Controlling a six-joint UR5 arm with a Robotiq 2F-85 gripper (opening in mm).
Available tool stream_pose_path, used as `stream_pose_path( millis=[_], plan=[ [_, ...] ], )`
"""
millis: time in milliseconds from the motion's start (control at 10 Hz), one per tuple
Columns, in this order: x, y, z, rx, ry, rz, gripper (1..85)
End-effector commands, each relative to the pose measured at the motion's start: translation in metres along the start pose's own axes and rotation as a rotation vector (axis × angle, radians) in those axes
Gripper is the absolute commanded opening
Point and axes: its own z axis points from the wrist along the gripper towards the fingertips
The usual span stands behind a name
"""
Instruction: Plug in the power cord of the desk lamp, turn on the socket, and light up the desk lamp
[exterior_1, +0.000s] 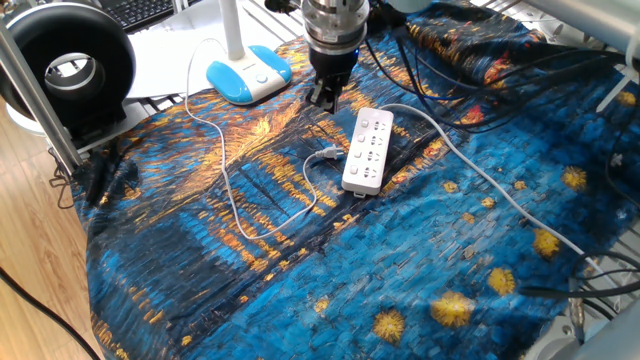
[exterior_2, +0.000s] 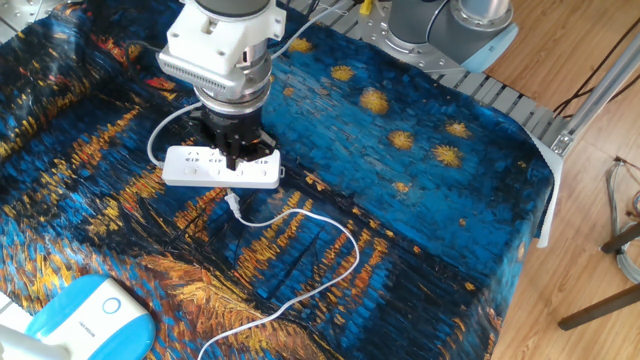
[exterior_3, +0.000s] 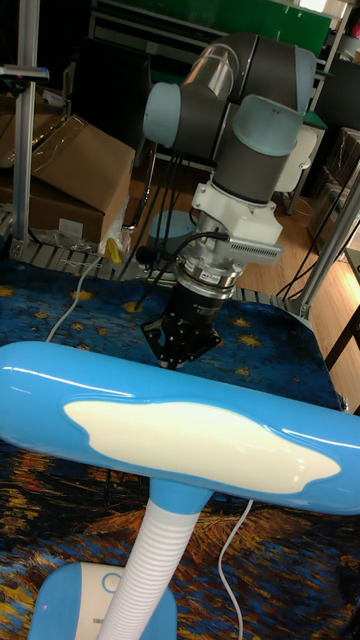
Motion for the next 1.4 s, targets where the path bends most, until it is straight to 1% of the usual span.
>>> stream_pose_path(
  millis=[0, 100, 200, 300, 400, 500, 600, 700, 800, 900, 1000, 1100, 1200, 1300],
  plan=[
    [0.007, 0.012, 0.001, -0.054, 0.017, -0.033, 1.3],
    [0.008, 0.019, 0.001, -0.08, 0.02, -0.025, 1.3],
    [0.02, 0.024, 0.0, -0.101, 0.069, -0.027, 1.3],
    [0.028, 0.031, -0.001, -0.129, 0.095, -0.067, 1.3],
    [0.043, 0.048, -0.006, -0.2, 0.148, -0.093, 1.3],
    [0.034, 0.035, 0.0, -0.161, 0.124, -0.134, 1.3],
    [0.026, 0.011, 0.017, -0.104, 0.142, -0.176, 1.3],
    [0.012, 0.007, 0.033, -0.124, 0.157, -0.168, 1.3],
    [0.003, -0.001, 0.04, -0.108, 0.164, -0.184, 2.3],
    [-0.003, -0.005, 0.042, -0.096, 0.166, -0.187, 1.7],
    [-0.011, -0.001, 0.043, -0.11, 0.158, -0.179, 1.7],
    [-0.019, 0.002, 0.049, -0.121, 0.155, -0.19, 1.7],
    [-0.023, 0.004, 0.054, -0.13, 0.147, -0.208, 3.3],
    [-0.02, 0.003, 0.054, -0.129, 0.159, -0.24, 5.3]
  ],
)
